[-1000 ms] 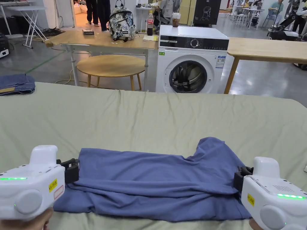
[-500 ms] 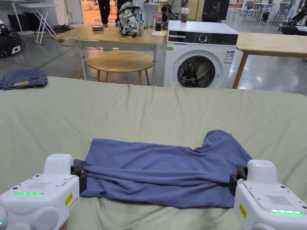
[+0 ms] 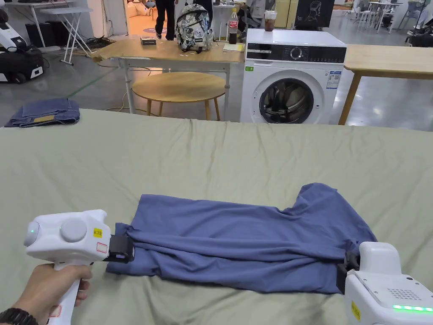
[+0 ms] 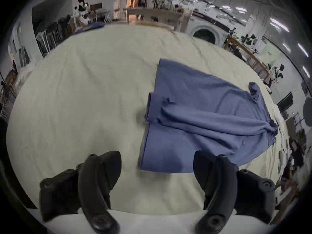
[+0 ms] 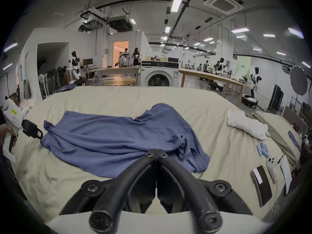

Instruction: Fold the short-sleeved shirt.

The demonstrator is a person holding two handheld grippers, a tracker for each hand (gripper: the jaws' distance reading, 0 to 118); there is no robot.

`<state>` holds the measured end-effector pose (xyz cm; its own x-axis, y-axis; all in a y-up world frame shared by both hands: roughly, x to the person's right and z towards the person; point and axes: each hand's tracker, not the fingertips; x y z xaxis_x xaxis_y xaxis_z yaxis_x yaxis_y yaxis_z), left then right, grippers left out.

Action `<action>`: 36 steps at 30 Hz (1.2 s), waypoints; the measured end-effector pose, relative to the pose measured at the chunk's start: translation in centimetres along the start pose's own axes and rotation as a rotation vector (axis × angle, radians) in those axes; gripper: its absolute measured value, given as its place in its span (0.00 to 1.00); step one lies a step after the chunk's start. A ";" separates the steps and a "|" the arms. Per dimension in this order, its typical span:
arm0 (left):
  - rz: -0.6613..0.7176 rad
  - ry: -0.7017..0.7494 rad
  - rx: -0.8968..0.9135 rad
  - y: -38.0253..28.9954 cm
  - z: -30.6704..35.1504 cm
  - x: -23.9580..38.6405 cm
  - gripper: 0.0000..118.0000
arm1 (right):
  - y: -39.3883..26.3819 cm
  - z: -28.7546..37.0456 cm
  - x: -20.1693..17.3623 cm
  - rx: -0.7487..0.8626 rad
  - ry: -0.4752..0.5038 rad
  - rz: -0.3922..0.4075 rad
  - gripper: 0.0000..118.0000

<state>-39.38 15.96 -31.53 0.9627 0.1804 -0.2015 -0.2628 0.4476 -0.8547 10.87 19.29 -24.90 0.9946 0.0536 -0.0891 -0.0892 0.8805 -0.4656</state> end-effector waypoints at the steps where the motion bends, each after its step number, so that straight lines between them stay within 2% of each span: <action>1: 0.005 0.000 -0.029 0.2 -0.8 0.0 0.76 | -0.2 -0.1 0.1 -0.005 -0.002 -0.002 0.00; 4: -0.023 0.094 -0.092 0.0 -2.5 0.9 0.76 | -0.6 -0.3 0.5 -0.023 -0.010 -0.004 0.00; 7: -0.103 0.162 -0.090 -1.0 -3.3 2.2 0.66 | -0.9 -0.3 0.8 -0.040 -0.015 -0.003 0.00; 9: -0.110 0.163 -0.061 -1.6 -3.0 3.1 0.46 | -1.1 -0.4 1.0 -0.049 -0.021 0.002 0.00; 12: -0.146 0.143 -0.043 -2.0 -2.2 4.1 0.33 | -1.2 -0.4 1.2 -0.068 -0.026 -0.003 0.00; 13: -0.168 0.134 -0.040 -2.2 -2.0 4.5 0.16 | -1.3 -0.6 1.3 -0.075 -0.023 -0.005 0.00; 14: -0.176 0.088 -0.037 -2.3 -1.9 4.7 0.03 | -1.4 -0.8 1.4 -0.082 -0.020 -0.009 0.00; 19: -0.162 0.075 0.003 -2.9 -0.4 3.5 0.03 | -2.3 -1.8 2.4 -0.137 -0.018 -0.005 0.00; 23: -0.150 0.062 0.051 -3.9 1.9 2.7 0.03 | -1.7 -2.8 5.1 -0.183 -0.031 -0.008 0.00; 24: -0.142 0.049 0.059 -3.8 2.4 2.2 0.03 | -1.5 -3.2 5.9 -0.190 -0.039 -0.007 0.03; 25: -0.135 0.038 0.065 -3.9 2.7 2.1 0.03 | -1.2 -3.6 6.8 -0.192 -0.044 -0.012 0.11; 26: -0.136 0.038 0.068 -3.9 2.9 2.1 0.03 | -0.9 -4.1 7.5 -0.207 -0.048 -0.017 0.26; 27: -0.138 0.042 0.072 -4.0 3.1 2.2 0.03 | -0.6 -4.8 8.6 -0.236 -0.051 -0.021 0.35; 29: -0.141 0.041 0.076 -3.8 3.2 2.1 0.03 | -0.1 -6.0 9.8 -0.281 -0.025 -0.033 0.47; 31: -0.141 0.043 0.077 -3.9 3.2 2.3 0.03 | 0.2 -7.5 10.7 -0.325 -0.007 -0.021 0.53; 36: -0.141 0.044 0.065 -3.9 2.9 2.1 0.03 | -0.4 -11.4 11.7 -0.430 0.012 -0.061 0.53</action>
<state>-36.47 17.12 -27.27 0.9919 0.0739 -0.1033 -0.1267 0.5217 -0.8437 21.94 14.24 -35.80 0.9983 0.0000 -0.0590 -0.0470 0.6051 -0.7948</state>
